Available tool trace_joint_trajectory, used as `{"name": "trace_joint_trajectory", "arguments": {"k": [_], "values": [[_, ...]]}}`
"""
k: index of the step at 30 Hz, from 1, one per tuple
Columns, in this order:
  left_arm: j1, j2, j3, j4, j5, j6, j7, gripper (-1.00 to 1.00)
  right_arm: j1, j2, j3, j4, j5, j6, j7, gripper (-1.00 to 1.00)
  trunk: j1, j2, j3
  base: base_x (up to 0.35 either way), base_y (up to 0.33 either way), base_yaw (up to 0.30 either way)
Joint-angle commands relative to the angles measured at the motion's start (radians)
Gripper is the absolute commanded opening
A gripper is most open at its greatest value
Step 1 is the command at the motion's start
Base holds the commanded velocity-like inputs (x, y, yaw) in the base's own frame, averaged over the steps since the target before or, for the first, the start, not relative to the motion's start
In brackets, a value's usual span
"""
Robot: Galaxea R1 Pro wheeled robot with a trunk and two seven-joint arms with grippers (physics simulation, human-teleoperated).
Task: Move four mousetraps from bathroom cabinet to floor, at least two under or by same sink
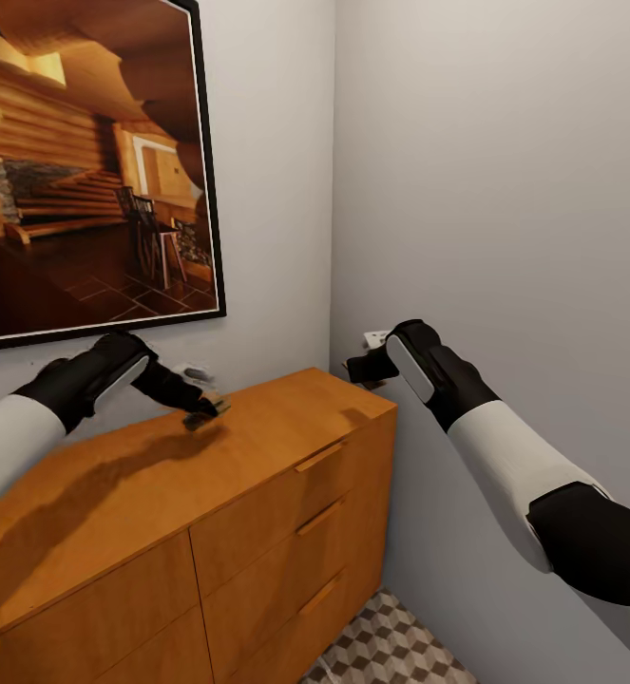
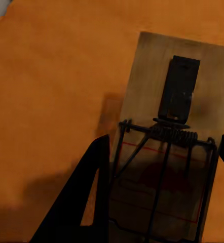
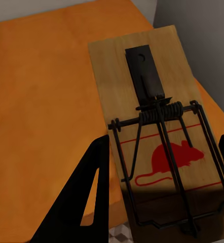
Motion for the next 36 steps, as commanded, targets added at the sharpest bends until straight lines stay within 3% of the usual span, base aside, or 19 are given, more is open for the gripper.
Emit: {"name": "trace_joint_trajectory", "arguments": {"k": [1,2,3,5,6,8,10,19,36], "values": [[-0.001,0.010,0.031,-0.003,-0.002,0.001,-0.005,-1.00,-0.001,0.000,0.002,-0.001,-0.006,0.003,-0.005,-1.00,0.000,-0.001,-0.001,0.000,0.000,0.000],[-0.001,0.019,0.066,-0.006,-0.003,0.001,-0.004,-1.00,-0.001,0.000,0.002,-0.001,-0.006,0.003,-0.005,-1.00,0.000,-0.001,-0.001,0.000,0.000,0.000],[-0.001,0.037,0.139,-0.014,-0.006,0.001,-0.004,-1.00,-0.001,0.001,0.002,-0.001,-0.006,0.003,-0.005,-1.00,0.000,-0.001,-0.001,0.000,0.000,0.000],[-0.001,0.055,0.208,-0.026,-0.008,0.001,-0.004,-1.00,-0.001,0.002,0.002,-0.002,-0.006,0.003,-0.005,-1.00,0.000,-0.001,-0.001,0.000,0.000,0.000],[-0.001,0.072,0.266,-0.039,-0.013,0.001,-0.003,-1.00,-0.001,0.003,0.001,-0.002,-0.006,0.003,-0.005,-1.00,0.000,-0.001,-0.001,0.000,0.000,0.000],[-0.001,0.100,0.319,-0.056,-0.026,0.001,-0.001,-1.00,-0.001,0.003,0.001,-0.002,-0.006,0.003,-0.005,-1.00,0.000,-0.001,-0.001,0.000,0.000,0.000],[-0.001,0.126,0.348,-0.070,-0.045,0.001,0.000,-1.00,-0.001,0.004,0.001,-0.003,-0.006,0.003,-0.005,-1.00,0.000,-0.001,-0.001,0.000,0.000,0.000],[-0.001,0.199,0.376,-0.079,-0.093,0.001,0.001,-1.00,-0.001,0.017,0.002,-0.003,-0.006,0.003,-0.005,-1.00,0.000,-0.001,-0.001,0.000,0.000,0.000],[-0.001,0.234,0.375,-0.077,-0.130,0.001,0.001,-1.00,-0.001,0.024,0.000,-0.003,-0.006,0.003,-0.006,-1.00,0.000,-0.001,-0.001,0.000,0.000,0.000]]}}
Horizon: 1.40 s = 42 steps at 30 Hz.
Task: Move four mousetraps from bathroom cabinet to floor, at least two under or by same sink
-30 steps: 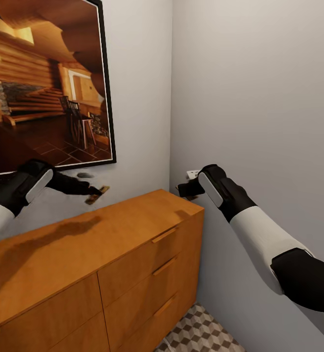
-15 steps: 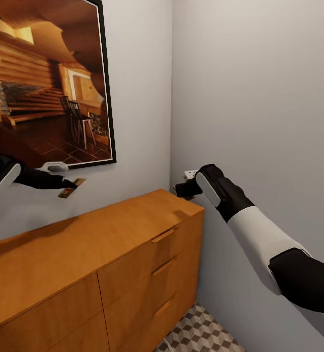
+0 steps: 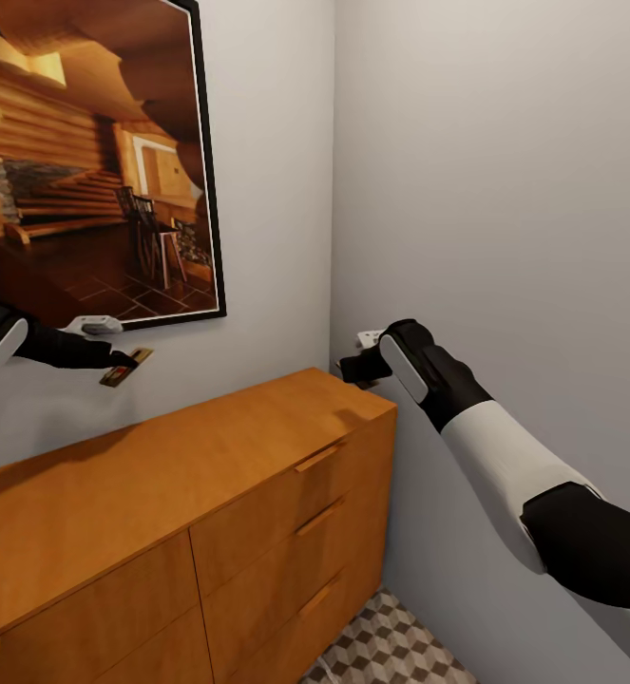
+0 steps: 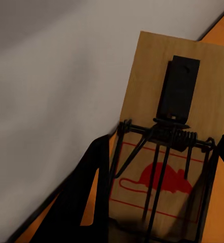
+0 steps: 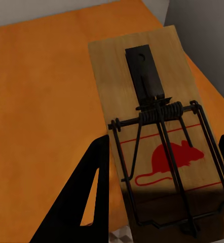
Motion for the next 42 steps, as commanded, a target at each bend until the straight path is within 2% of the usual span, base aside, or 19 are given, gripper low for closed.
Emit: {"name": "trace_joint_trajectory", "arguments": {"k": [1,20,26,32,42], "values": [[-0.001,0.002,-0.004,-0.001,-0.007,0.001,-0.004,-1.00,-0.001,0.000,0.001,0.000,-0.007,0.003,-0.005,-1.00,0.000,-0.001,-0.001,0.000,0.000,0.000],[0.000,0.004,-0.004,-0.004,-0.010,0.001,-0.004,-1.00,-0.001,0.000,0.001,0.000,-0.009,0.003,-0.005,-1.00,0.000,-0.001,-0.001,-0.017,0.000,0.000],[0.000,0.005,-0.004,-0.007,-0.015,0.001,-0.004,-1.00,-0.001,0.000,0.002,0.000,-0.008,0.003,-0.005,-1.00,0.000,-0.001,-0.001,-0.257,0.000,0.000],[0.000,0.005,-0.004,-0.009,-0.035,0.001,-0.004,-1.00,-0.001,0.000,0.002,0.000,-0.008,0.003,-0.005,-1.00,0.000,-0.001,-0.001,-0.304,0.000,0.000],[0.001,-0.005,-0.005,-0.005,-0.039,0.001,-0.004,-1.00,-0.001,0.001,0.003,0.000,-0.009,0.003,-0.005,-1.00,0.000,-0.001,-0.001,-0.311,-0.047,0.000]]}}
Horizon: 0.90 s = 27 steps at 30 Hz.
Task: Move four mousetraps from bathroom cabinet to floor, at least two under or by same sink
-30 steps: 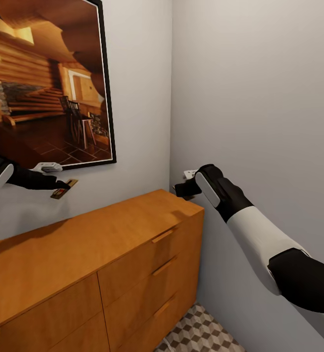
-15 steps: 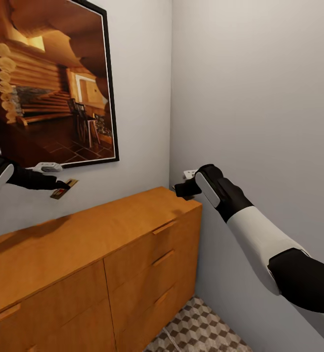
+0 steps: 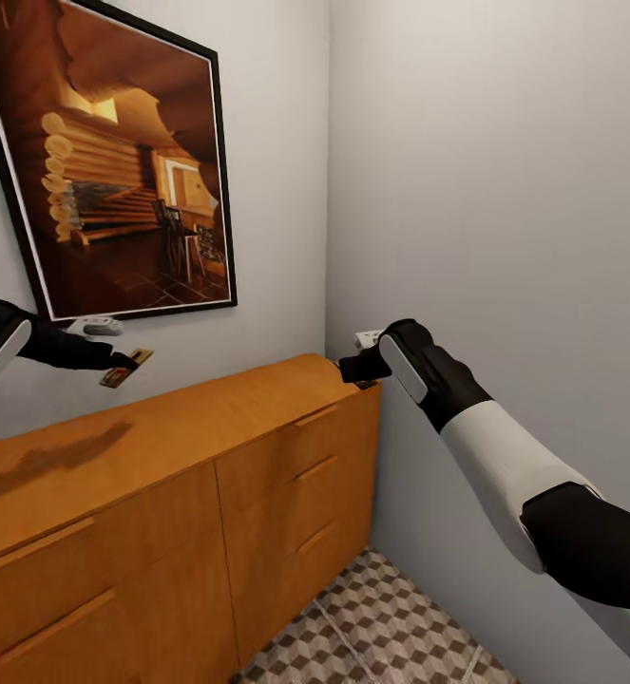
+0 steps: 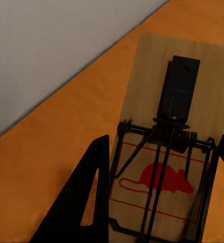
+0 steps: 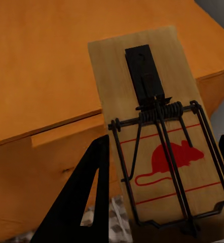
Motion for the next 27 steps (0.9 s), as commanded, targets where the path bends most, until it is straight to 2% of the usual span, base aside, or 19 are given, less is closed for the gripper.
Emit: {"name": "trace_joint_trajectory", "arguments": {"k": [1,3,7,10,16,27], "values": [[-0.002,-0.002,-0.005,0.003,-0.004,0.002,0.001,-1.00,-0.001,0.000,0.002,-0.001,-0.007,0.003,-0.005,-1.00,-0.001,-0.001,-0.001,-0.306,-0.115,0.000],[-0.002,-0.007,-0.005,0.006,-0.004,0.002,0.008,-1.00,-0.001,0.000,0.002,-0.001,-0.007,0.003,-0.005,-1.00,-0.001,-0.001,-0.001,-0.304,-0.125,0.000],[-0.001,-0.025,-0.005,0.009,-0.006,0.002,0.060,-1.00,-0.001,0.000,0.001,-0.001,-0.007,0.003,-0.005,-1.00,-0.001,-0.001,-0.001,-0.301,-0.142,0.000],[-0.002,-0.050,-0.004,0.009,-0.007,0.002,0.091,-1.00,-0.001,-0.001,0.001,-0.001,-0.007,0.003,-0.005,-1.00,-0.001,-0.001,-0.001,-0.299,-0.148,0.000],[-0.001,-0.079,-0.003,0.010,-0.007,0.002,0.105,-1.00,-0.001,-0.001,0.001,-0.001,-0.007,0.003,-0.005,-1.00,-0.001,-0.001,-0.001,-0.299,-0.150,0.000],[-0.001,-0.090,-0.003,0.009,-0.007,0.002,0.108,-1.00,-0.001,-0.002,0.001,-0.001,-0.007,0.003,-0.004,-1.00,-0.001,-0.001,-0.001,-0.299,-0.151,0.000]]}}
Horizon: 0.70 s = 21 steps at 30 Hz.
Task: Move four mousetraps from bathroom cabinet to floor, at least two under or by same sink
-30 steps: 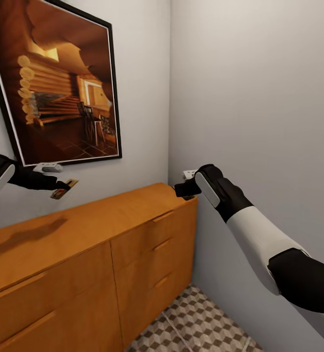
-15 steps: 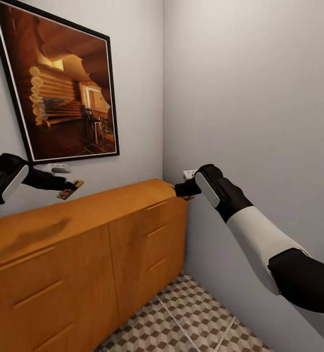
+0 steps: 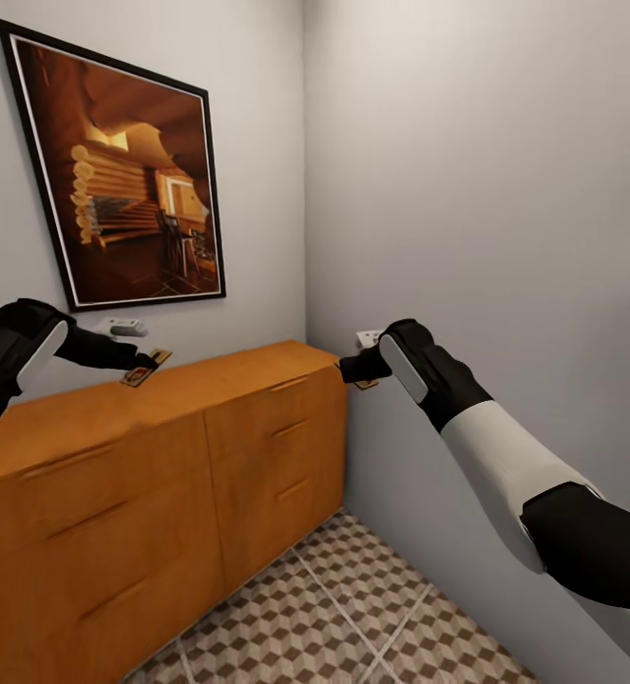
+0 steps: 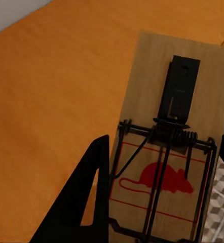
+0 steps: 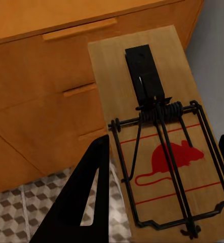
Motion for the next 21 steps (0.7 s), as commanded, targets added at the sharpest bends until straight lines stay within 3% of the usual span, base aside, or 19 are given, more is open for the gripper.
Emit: {"name": "trace_joint_trajectory", "arguments": {"k": [1,3,4,8,11,15,21], "values": [[-0.002,0.001,-0.004,0.003,-0.005,0.002,-0.001,-1.00,-0.001,0.000,0.002,-0.001,-0.008,0.003,-0.005,-1.00,-0.001,-0.001,-0.001,-0.299,-0.151,0.000],[-0.002,0.000,-0.004,0.012,-0.005,0.002,0.010,-1.00,-0.001,0.000,0.002,-0.001,-0.008,0.003,-0.005,-1.00,-0.001,-0.001,-0.001,-0.299,-0.151,0.000],[-0.002,-0.067,-0.004,0.033,-0.005,0.002,0.124,-1.00,-0.001,0.000,0.002,0.004,-0.007,0.003,-0.008,-1.00,-0.001,-0.001,-0.001,-0.299,-0.151,0.000],[0.005,-0.171,-0.002,0.065,-0.003,-0.002,0.259,-1.00,-0.001,-0.001,0.002,0.015,-0.009,0.003,-0.010,-1.00,-0.001,-0.001,-0.001,-0.299,-0.151,0.000],[0.006,-0.219,0.002,0.081,-0.001,-0.007,0.330,-1.00,-0.001,-0.001,0.002,0.017,-0.009,0.003,-0.010,-1.00,-0.001,-0.001,-0.001,-0.299,-0.151,0.000],[0.006,-0.241,0.006,0.075,-0.001,-0.009,0.360,-1.00,-0.001,-0.002,0.002,0.018,-0.009,0.003,-0.009,-1.00,-0.001,-0.001,-0.001,-0.299,-0.151,0.000],[0.007,-0.249,0.008,0.077,-0.001,-0.009,0.370,-1.00,-0.001,-0.002,0.002,0.019,-0.010,0.003,-0.010,-1.00,-0.001,-0.001,-0.001,-0.299,-0.151,0.000]]}}
